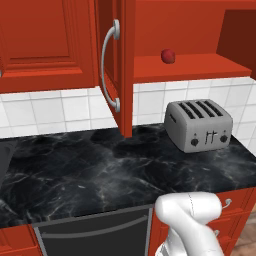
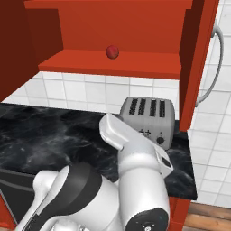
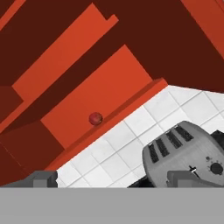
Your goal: Pick the onion from the counter and place it in the cabinet. Then close the cabinet.
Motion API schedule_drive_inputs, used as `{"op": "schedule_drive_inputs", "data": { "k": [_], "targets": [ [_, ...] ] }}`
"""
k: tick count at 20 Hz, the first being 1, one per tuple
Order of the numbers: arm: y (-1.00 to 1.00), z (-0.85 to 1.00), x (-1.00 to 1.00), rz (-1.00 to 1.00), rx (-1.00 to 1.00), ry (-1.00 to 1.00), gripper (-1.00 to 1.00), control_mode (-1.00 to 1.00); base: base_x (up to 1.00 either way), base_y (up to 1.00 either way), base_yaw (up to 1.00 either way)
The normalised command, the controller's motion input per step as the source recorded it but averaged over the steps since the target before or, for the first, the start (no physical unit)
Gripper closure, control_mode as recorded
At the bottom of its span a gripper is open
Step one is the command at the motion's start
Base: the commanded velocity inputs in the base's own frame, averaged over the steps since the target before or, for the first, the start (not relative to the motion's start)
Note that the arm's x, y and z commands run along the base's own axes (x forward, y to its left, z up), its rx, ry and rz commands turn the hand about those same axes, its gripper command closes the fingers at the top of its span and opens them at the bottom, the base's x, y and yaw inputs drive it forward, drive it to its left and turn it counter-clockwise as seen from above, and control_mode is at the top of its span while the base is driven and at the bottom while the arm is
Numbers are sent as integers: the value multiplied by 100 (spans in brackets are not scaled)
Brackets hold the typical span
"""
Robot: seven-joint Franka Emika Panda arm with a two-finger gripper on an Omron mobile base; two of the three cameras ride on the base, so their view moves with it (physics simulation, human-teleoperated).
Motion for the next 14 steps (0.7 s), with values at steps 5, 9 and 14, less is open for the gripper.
{"op": "schedule_drive_inputs", "data": {
  "k": [5,9,14],
  "targets": [
    [-56,1,-20,0,0,0,-100,-100,0,0,0],
    [-48,1,-8,0,0,0,-100,-100,0,0,0],
    [-38,0,-2,0,1,0,-100,-100,0,0,0]
  ]
}}
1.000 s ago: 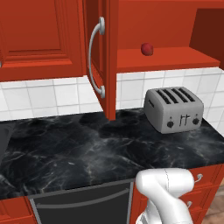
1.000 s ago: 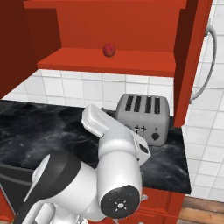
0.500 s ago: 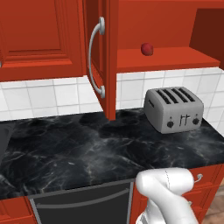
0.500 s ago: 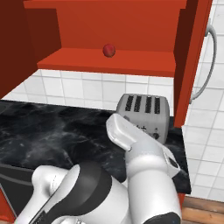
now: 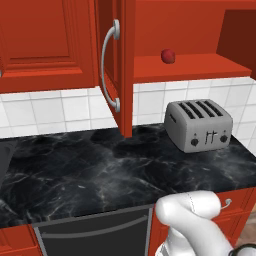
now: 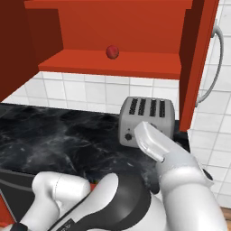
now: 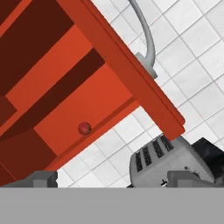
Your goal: Pick the onion from the counter and place it in the cabinet. Then close the cabinet.
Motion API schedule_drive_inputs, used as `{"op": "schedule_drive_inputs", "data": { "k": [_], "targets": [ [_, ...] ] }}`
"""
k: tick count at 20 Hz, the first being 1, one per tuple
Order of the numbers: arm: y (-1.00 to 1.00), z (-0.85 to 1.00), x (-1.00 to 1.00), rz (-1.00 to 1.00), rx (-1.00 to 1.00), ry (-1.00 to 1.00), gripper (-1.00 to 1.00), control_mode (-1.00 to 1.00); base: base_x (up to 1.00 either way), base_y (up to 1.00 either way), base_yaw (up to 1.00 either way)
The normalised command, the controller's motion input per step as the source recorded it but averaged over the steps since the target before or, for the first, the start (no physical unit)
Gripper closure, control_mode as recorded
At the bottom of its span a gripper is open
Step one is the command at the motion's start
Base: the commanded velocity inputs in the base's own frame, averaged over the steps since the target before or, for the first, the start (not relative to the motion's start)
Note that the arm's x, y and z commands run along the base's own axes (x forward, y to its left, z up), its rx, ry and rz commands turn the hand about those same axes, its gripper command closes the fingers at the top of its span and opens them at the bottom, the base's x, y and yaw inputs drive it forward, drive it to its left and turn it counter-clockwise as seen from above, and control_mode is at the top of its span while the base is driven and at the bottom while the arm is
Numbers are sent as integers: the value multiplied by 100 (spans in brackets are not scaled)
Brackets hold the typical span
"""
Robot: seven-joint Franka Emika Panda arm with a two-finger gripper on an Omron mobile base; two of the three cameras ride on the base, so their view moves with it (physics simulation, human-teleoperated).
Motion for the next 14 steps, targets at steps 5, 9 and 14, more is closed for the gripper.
{"op": "schedule_drive_inputs", "data": {
  "k": [5,9,14],
  "targets": [
    [-27,0,-4,0,1,-4,-100,-100,0,0,0],
    [-17,0,35,0,3,-16,-100,-100,0,0,0],
    [-22,0,41,0,4,-15,-100,-100,0,0,0]
  ]
}}
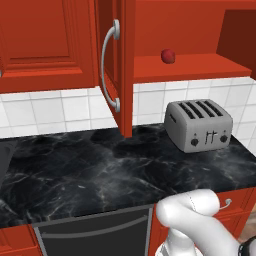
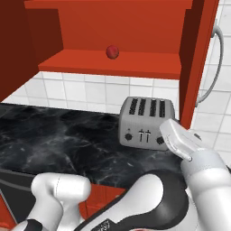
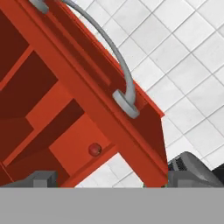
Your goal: Pick the onion from the counter and place it in the cabinet. Then close the cabinet.
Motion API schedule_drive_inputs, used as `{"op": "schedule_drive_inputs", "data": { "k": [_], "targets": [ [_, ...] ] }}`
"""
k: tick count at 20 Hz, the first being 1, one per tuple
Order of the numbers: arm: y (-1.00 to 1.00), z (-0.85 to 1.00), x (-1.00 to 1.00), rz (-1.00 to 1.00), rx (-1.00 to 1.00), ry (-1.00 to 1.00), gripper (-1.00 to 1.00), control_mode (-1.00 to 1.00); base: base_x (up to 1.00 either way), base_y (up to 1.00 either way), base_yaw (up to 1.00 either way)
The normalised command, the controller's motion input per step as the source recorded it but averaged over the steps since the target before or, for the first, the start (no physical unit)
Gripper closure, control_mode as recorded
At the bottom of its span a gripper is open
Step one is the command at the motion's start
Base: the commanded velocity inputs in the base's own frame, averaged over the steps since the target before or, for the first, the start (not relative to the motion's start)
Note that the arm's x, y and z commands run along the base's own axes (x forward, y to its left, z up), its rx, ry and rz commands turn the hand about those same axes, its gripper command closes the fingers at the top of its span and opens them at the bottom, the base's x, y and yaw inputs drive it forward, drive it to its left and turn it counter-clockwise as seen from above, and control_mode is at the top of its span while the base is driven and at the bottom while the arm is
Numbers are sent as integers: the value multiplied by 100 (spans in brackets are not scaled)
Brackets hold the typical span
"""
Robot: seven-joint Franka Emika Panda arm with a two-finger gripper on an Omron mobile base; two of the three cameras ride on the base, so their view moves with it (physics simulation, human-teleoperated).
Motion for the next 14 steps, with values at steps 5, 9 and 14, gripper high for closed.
{"op": "schedule_drive_inputs", "data": {
  "k": [5,9,14],
  "targets": [
    [-20,-5,57,2,6,-10,-100,-100,0,0,0],
    [-17,-11,63,4,5,-11,-100,-100,0,0,0],
    [-17,-7,65,4,5,-10,-100,-100,0,0,0]
  ]
}}
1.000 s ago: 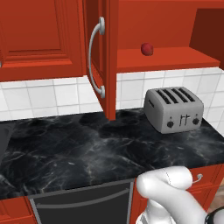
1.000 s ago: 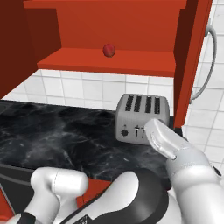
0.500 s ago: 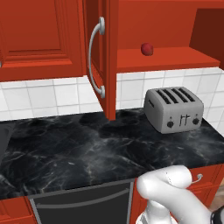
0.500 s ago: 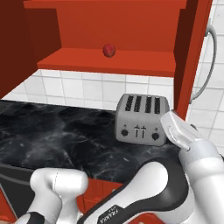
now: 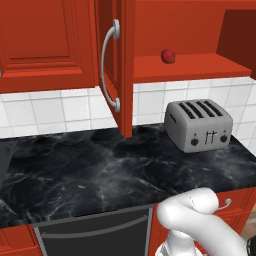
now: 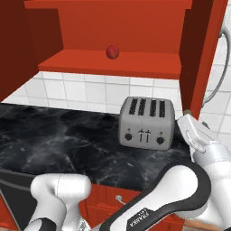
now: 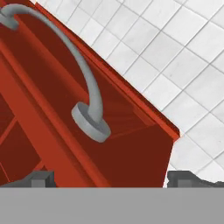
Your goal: Pick the onion from the counter and place it in the cabinet. Then close the cabinet.
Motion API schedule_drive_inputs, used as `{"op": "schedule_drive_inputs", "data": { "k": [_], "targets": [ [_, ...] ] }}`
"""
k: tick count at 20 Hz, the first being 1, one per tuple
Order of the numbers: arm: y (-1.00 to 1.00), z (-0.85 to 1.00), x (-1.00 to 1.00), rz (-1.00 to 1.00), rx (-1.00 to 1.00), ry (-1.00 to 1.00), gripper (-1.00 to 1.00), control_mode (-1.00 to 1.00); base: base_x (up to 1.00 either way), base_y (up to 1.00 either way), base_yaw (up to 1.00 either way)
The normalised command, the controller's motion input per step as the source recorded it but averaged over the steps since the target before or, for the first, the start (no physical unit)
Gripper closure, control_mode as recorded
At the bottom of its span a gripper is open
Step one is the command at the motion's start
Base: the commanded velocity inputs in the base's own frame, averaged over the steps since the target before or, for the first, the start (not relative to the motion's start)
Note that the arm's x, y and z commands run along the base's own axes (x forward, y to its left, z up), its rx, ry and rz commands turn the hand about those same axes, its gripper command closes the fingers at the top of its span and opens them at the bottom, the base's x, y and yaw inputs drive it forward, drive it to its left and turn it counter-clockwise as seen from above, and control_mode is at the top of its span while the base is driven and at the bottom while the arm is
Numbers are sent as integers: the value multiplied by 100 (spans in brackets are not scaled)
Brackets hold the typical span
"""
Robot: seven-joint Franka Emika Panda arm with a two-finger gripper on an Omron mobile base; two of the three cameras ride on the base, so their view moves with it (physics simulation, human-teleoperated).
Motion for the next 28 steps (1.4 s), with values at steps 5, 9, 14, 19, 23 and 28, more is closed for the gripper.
{"op": "schedule_drive_inputs", "data": {
  "k": [5,9,14,19,23,28],
  "targets": [
    [-21,-3,55,5,6,-4,-100,-100,0,0,0],
    [-1,0,15,11,3,-5,-100,-100,0,0,0],
    [47,0,0,17,0,-8,-100,-100,0,0,0],
    [70,0,0,13,0,-11,-100,-100,0,0,0],
    [83,0,0,5,0,-9,-100,-100,0,0,0],
    [85,10,2,0,-1,-5,-100,-100,0,0,0]
  ]
}}
